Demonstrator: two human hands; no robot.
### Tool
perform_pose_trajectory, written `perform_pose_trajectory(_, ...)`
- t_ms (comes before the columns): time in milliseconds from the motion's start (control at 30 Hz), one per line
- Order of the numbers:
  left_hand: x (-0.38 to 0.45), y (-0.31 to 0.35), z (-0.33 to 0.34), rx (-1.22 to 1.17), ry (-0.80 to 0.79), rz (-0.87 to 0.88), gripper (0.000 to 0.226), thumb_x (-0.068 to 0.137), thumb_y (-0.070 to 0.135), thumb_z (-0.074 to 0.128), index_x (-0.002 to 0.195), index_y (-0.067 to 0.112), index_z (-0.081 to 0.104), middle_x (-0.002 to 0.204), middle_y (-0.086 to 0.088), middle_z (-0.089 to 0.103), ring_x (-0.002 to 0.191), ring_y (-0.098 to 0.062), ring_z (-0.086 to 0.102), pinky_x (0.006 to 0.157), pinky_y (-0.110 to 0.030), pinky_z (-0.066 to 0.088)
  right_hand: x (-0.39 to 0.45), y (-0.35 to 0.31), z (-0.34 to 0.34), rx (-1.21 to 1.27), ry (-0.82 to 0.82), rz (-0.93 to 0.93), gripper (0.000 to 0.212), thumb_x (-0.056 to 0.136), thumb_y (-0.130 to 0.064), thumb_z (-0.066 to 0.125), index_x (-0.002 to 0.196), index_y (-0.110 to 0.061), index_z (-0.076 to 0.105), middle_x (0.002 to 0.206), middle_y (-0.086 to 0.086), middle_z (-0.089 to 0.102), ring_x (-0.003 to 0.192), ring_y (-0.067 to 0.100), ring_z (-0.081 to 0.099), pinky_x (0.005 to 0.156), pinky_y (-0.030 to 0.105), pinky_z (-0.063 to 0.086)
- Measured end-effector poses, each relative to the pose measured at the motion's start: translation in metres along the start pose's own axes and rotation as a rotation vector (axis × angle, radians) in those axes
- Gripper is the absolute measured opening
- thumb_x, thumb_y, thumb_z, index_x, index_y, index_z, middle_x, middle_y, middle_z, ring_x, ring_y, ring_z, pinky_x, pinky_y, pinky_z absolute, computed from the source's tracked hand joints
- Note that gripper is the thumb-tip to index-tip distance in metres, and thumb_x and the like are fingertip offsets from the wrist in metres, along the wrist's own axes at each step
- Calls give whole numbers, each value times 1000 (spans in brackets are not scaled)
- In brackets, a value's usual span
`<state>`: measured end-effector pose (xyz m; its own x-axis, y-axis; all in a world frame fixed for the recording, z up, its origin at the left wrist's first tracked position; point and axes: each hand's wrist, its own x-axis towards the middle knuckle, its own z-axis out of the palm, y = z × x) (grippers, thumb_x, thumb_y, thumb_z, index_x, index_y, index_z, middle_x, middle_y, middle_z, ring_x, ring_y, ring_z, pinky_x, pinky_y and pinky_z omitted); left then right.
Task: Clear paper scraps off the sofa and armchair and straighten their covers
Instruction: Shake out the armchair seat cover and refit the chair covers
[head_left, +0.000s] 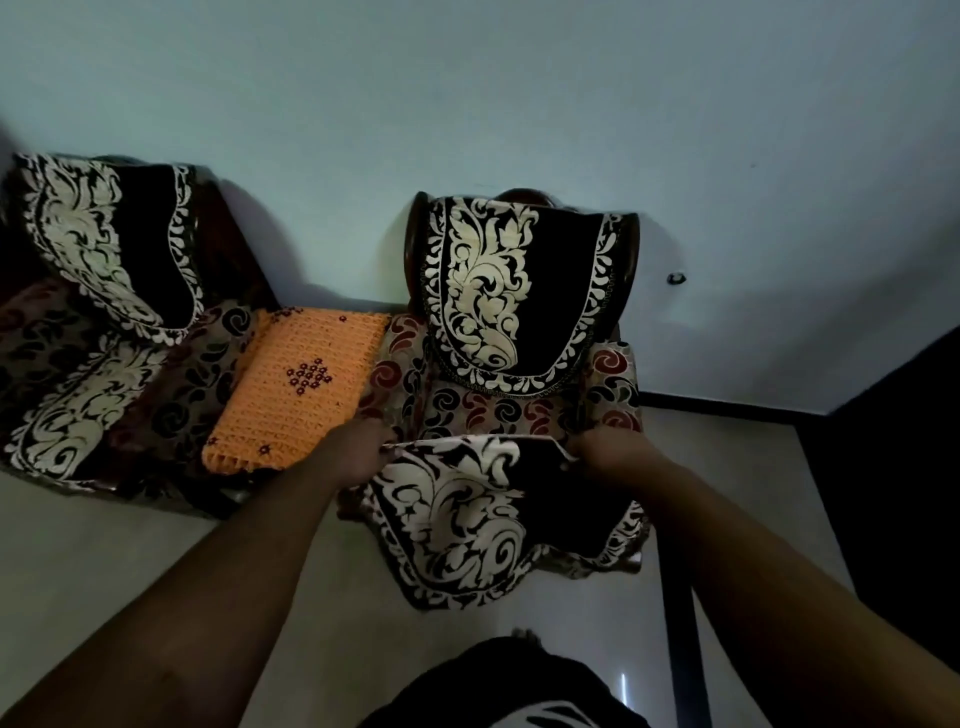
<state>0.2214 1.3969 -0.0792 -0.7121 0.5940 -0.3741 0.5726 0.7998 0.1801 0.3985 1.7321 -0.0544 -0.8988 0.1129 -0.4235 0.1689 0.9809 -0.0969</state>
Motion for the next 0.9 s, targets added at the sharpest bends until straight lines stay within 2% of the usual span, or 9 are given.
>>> perform_pose_trajectory(67,-16,-2,6,-216,109,-43,37,103,40,50,126,15,63,119,-11,67,98,-27,63,74,-34,48,-14,-13,0,89,1,5,27,98,-43,55,114,-25,67,101,1,66,95,21,63,82,36,53)
perform_pose_trajectory(200,-53,22,29,-464,211,-81,48,102,47,50,139,17,55,126,-8,67,111,-30,64,89,-37,52,-40,-62,11,286,551,55,12,100,-27,56,97,-21,66,96,-5,55,89,15,52,74,31,41)
perform_pose_trajectory(333,-84,22,44,-13,-176,205,50,84,53,70,121,22,59,113,-1,68,96,-21,64,75,-32,49,-61,-130,36,-41,49,10,24,99,-30,49,115,-22,64,109,2,67,106,23,63,103,43,45)
perform_pose_trajectory(500,-97,3,15,-360,365,-53,38,94,33,62,131,30,56,100,0,70,78,-23,63,62,-31,48,-75,-141,48,149,457,192,18,95,-34,48,94,-20,60,92,3,63,80,26,62,68,37,52)
perform_pose_trajectory(633,-118,3,27,-132,-23,14,36,96,46,57,109,14,64,86,-3,62,80,-24,61,71,-38,52,-88,-150,54,184,255,149,24,95,-40,50,91,-20,63,88,2,65,81,23,64,75,40,55)
perform_pose_trajectory(700,-123,10,33,-229,142,-25,28,96,43,57,104,17,63,83,0,60,81,-25,63,66,-35,51,-88,-146,54,388,496,198,21,96,-36,51,83,-22,59,78,-1,61,69,19,61,64,41,55)
perform_pose_trajectory(767,-128,24,36,-294,369,-130,20,98,43,55,107,26,60,87,2,64,80,-24,64,61,-31,46,-88,-145,53,440,493,182,18,98,-32,51,86,-22,57,77,-1,62,67,19,62,59,38,52)
perform_pose_trajectory(833,-137,39,40,-231,244,-82,27,101,47,49,102,21,57,79,1,59,72,-22,60,56,-29,38,-95,-150,53,318,201,78,18,101,-35,48,96,-20,58,84,1,62,75,22,64,63,35,52)
perform_pose_trajectory(900,-143,49,41,-191,92,-41,36,102,48,45,100,15,59,72,0,54,66,-20,54,56,-31,38,-102,-149,51,233,134,101,19,100,-36,45,104,-22,57,92,2,63,83,25,65,72,36,57)
